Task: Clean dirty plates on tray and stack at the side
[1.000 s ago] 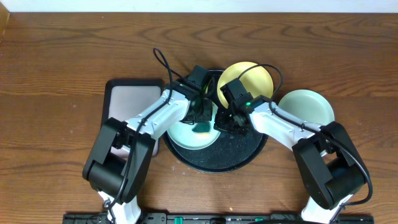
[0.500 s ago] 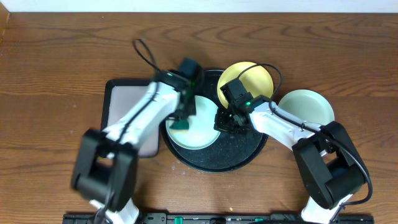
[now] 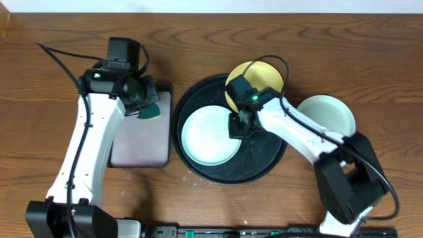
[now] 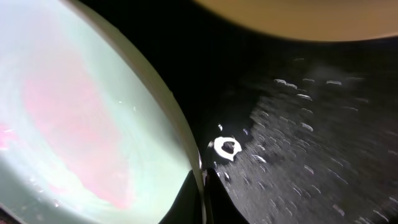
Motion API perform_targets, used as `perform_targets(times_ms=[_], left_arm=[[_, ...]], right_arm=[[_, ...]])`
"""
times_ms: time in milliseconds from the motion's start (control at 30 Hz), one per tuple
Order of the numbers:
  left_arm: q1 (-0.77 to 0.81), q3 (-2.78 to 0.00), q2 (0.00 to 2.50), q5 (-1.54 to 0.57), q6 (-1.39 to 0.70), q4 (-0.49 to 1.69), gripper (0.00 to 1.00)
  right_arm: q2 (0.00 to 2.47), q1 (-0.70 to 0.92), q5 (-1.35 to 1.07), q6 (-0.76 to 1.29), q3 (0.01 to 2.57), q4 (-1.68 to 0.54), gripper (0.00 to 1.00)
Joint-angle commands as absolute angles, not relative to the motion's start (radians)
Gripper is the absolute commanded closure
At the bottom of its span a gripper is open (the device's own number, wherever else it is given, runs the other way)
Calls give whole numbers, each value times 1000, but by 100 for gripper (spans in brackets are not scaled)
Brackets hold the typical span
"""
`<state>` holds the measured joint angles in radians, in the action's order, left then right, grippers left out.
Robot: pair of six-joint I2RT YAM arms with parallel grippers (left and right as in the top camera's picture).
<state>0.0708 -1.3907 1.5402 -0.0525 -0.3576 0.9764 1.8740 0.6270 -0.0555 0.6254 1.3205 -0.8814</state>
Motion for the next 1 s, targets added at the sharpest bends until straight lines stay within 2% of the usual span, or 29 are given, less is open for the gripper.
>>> perform_targets(times_ms=[0, 233, 367, 633, 967], left_arm=[[43, -1374, 1543, -52, -332, 979, 92], [38, -1348, 1543, -41, -318, 979, 93], [38, -1346, 1543, -41, -318, 979, 92], [38, -1346, 1543, -41, -318, 979, 93], [38, -1346, 1543, -41, -318, 979, 92]], right_arm=[[1773, 682, 200, 586, 1381, -925, 99], [1637, 806, 538, 584, 1391, -992, 99], [1591, 881, 716, 515, 1391, -1003, 99], [1573, 1030, 1067, 402, 1391, -1006, 99], [1573, 1207, 1495, 402, 1391, -1006, 99]])
